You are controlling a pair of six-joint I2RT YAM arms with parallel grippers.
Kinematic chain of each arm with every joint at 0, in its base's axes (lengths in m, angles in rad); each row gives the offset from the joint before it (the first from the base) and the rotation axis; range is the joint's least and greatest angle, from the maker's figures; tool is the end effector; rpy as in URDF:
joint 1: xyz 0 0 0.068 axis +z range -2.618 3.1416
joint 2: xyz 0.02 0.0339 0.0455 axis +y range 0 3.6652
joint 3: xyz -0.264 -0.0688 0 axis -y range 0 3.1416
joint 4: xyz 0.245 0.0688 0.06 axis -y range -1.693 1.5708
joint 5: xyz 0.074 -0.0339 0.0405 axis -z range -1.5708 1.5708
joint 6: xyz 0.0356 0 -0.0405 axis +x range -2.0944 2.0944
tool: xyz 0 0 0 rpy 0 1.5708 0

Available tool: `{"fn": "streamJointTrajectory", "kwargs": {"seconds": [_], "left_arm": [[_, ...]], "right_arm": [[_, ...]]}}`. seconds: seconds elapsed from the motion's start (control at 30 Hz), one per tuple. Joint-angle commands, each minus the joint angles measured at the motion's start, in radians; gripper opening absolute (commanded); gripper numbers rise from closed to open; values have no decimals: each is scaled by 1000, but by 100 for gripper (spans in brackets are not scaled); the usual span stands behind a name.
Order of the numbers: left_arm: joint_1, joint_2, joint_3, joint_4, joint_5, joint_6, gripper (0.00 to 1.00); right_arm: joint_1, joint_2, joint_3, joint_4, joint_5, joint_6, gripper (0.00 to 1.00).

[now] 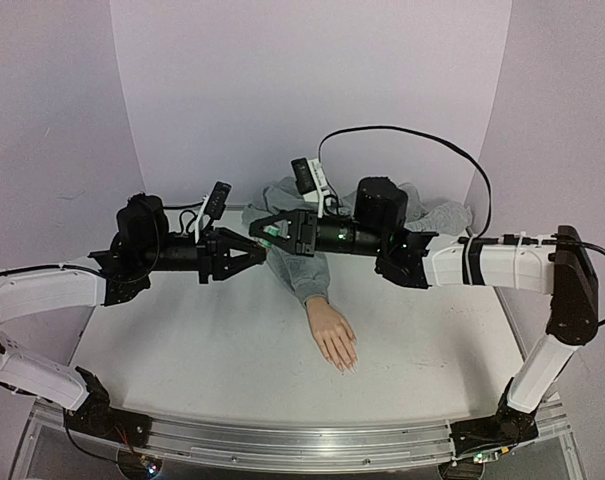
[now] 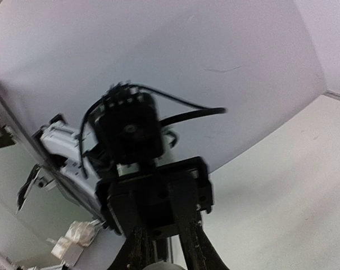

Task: Paint the nails

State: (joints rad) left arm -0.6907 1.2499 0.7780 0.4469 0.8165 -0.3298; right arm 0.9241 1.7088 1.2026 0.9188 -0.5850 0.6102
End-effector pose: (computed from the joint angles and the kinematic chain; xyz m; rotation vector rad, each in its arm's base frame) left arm 0.1997 -0.1987 0.3036 0.9789 1.4952 -1.4059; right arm 0.2221 0.3268 0.3503 -0.7858 1.1773 1.6434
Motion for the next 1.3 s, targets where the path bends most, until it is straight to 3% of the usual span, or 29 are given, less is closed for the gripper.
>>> {"fn": "streamJointTrajectory", "kwargs": {"seconds": [0.0, 0.13, 0.23, 0.3, 0.4, 0.53, 0.6, 0.7, 0.83, 0.97, 1.07, 1.17, 1.27], "left_arm": [[-10, -61, -29, 67, -439, 121, 0], [-57, -48, -40, 68, -688, 287, 0], [-83, -17, -34, 68, -796, 370, 0], [-84, -6, -36, 67, -807, 381, 0], [-84, -13, -53, 67, -790, 373, 0], [-84, -43, -92, 63, -735, 341, 0], [-83, -57, -110, 50, -723, 318, 0], [-81, -76, -115, 5, -679, 294, 0], [-54, -88, -81, -34, -487, 228, 0], [-4, -49, 11, -16, -58, 119, 0], [-7, 4, 69, 106, 208, -16, 0], [-13, 43, 71, 319, 291, -170, 0], [-24, 58, 80, 367, 301, -201, 0]], "right_arm": [[91, 36, 80, -154, 381, 63, 0], [163, 89, 182, -337, 728, 183, 0], [215, 127, 268, -390, 850, 205, 0], [225, 145, 309, -395, 850, 194, 1], [225, 144, 324, -406, 844, 150, 22], [217, 53, 267, -407, 844, 19, 61], [197, -9, 222, -408, 796, -55, 79], [132, -99, 151, -407, 632, -118, 96], [21, -184, 58, -381, 345, -161, 98], [-20, -228, 5, -330, 145, -206, 98], [-24, -245, -44, -233, 55, -206, 98], [-25, -247, -84, -101, -73, -183, 88], [-23, -245, -117, 36, -141, -137, 76]]}}
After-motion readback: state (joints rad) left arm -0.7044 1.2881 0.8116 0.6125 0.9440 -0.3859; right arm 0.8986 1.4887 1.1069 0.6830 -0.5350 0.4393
